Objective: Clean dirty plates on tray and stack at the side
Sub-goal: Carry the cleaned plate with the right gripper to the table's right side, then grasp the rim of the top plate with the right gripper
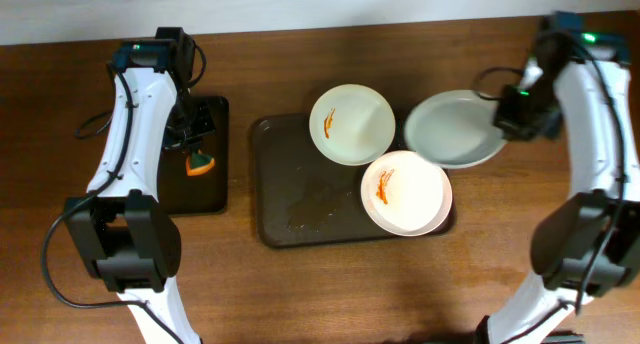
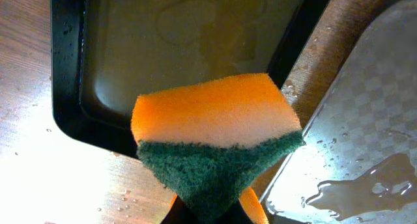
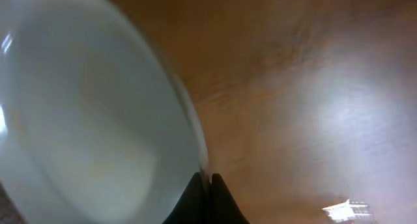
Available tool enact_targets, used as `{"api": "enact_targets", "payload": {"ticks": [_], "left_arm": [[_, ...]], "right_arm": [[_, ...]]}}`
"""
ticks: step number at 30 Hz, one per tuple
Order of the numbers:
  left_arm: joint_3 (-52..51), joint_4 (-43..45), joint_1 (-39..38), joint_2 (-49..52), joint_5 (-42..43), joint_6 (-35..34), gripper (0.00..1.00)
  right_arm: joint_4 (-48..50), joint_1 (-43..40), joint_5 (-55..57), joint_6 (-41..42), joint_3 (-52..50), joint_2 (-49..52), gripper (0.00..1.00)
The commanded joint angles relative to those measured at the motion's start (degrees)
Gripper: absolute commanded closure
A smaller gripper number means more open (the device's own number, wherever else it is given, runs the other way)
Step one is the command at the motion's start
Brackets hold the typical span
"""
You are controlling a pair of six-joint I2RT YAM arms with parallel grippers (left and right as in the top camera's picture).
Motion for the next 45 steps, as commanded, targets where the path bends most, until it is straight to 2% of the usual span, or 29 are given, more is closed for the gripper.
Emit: {"api": "enact_targets", "payload": {"ticks": [1, 3, 5, 6, 7, 8, 9, 11, 12, 13, 14, 15, 16, 17, 19, 22, 23, 24, 26, 28, 30, 31, 32, 35, 42, 43, 45], "left_arm": [[-0.2, 0.0, 0.5, -1.7, 0.6, 0.9, 1.00], [-0.2, 0.0, 0.5, -1.7, 0.6, 0.9, 1.00], [-0.2, 0.1, 0.5, -1.7, 0.6, 0.9, 1.00], [-0.2, 0.0, 0.5, -1.7, 0.6, 0.9, 1.00], [-0.2, -0.1, 0.4, -1.7, 0.6, 0.9, 1.00], [-0.2, -0.3, 0.5, -1.7, 0.6, 0.9, 1.00], [-0.2, -0.3, 0.5, -1.7, 0.6, 0.9, 1.00], [-0.2, -0.3, 0.5, -1.7, 0.6, 0.9, 1.00], [-0.2, -0.2, 0.4, -1.7, 0.6, 0.9, 1.00], [-0.2, -0.1, 0.4, -1.7, 0.6, 0.9, 1.00], [-0.2, 0.0, 0.4, -1.7, 0.6, 0.9, 1.00], [-0.2, 0.0, 0.4, -1.7, 0.6, 0.9, 1.00], [-0.2, 0.0, 0.4, -1.7, 0.6, 0.9, 1.00], [-0.2, 0.0, 0.4, -1.7, 0.6, 1.0, 1.00], [-0.2, 0.0, 0.4, -1.7, 0.6, 0.9, 1.00], [-0.2, 0.0, 0.4, -1.7, 0.6, 1.0, 1.00], [-0.2, 0.0, 0.4, -1.7, 0.6, 1.0, 1.00], [-0.2, 0.0, 0.4, -1.7, 0.6, 1.0, 1.00], [-0.2, 0.0, 0.4, -1.7, 0.6, 1.0, 1.00], [-0.2, 0.0, 0.4, -1.7, 0.6, 0.9, 1.00], [-0.2, 0.1, 0.4, -1.7, 0.6, 0.9, 1.00], [-0.2, 0.2, 0.4, -1.7, 0.6, 0.9, 1.00], [-0.2, 0.2, 0.4, -1.7, 0.6, 1.0, 1.00], [-0.2, 0.2, 0.4, -1.7, 0.6, 0.9, 1.00], [-0.2, 0.2, 0.4, -1.7, 0.6, 0.9, 1.00], [-0.2, 0.2, 0.4, -1.7, 0.6, 0.9, 1.00], [-0.2, 0.2, 0.4, -1.7, 0.6, 0.9, 1.00]], "right_arm": [[6.8, -7.6, -1.9, -0.9, -8.4, -1.0, 0.96], [13.5, -13.5, -2.0, -0.7, -15.8, -0.9, 0.96], [15.9, -16.2, -2.8, 0.5, -18.9, -0.9, 0.96], [15.9, -17.3, -3.1, 0.4, -19.5, -0.9, 0.88], [15.4, -17.4, -4.0, 0.2, -19.2, -0.9, 0.66], [15.0, -17.0, -8.1, -1.6, -18.8, -0.9, 0.37], [13.6, -16.4, -11.1, -2.1, -17.6, -1.0, 0.33], [11.3, -13.8, -12.6, -4.4, -14.6, -1.6, 0.32], [10.0, -9.8, -13.0, -5.3, -11.8, -2.7, 0.30], [9.9, -6.6, -14.7, -8.5, -10.4, -3.5, 0.24], [10.0, 0.1, -14.6, -10.2, -8.8, -4.0, 0.21], [11.6, 5.5, -13.3, -10.1, -8.7, -4.0, 0.06], [14.8, 11.0, -11.7, -9.6, -9.0, -3.4, 0.01], [19.1, 16.7, -7.8, -3.9, -9.3, -1.7, 0.02], [23.0, 20.4, -4.3, 3.1, -9.3, 1.2, 0.02], [29.2, 24.6, -4.9, 3.7, -9.3, 6.7, 0.00], [30.4, 25.8, -4.1, 4.3, -9.3, 8.2, 0.12], [30.9, 26.6, -1.5, 7.3, -9.3, 9.8, 0.15], [31.9, 26.9, -1.0, 7.6, -9.3, 11.4, 0.17], [32.9, 26.9, -1.0, 7.6, -9.4, 12.2, 0.27], [33.5, 26.9, -0.8, 7.6, -9.7, 12.7, 0.34], [33.5, 26.9, -0.3, 7.6, -9.9, 12.7, 0.45], [34.2, 26.9, -0.1, 7.6, -10.9, 12.7, 0.48], [38.8, 26.8, -0.2, 7.6, -15.0, 13.1, 0.48], [41.0, 27.0, -1.7, 7.5, -16.6, 13.5, 0.51], [41.9, 27.2, -1.7, 7.5, -17.4, 13.5, 0.53], [42.5, 27.6, -1.7, 7.5, -17.6, 13.5, 0.77]]}}
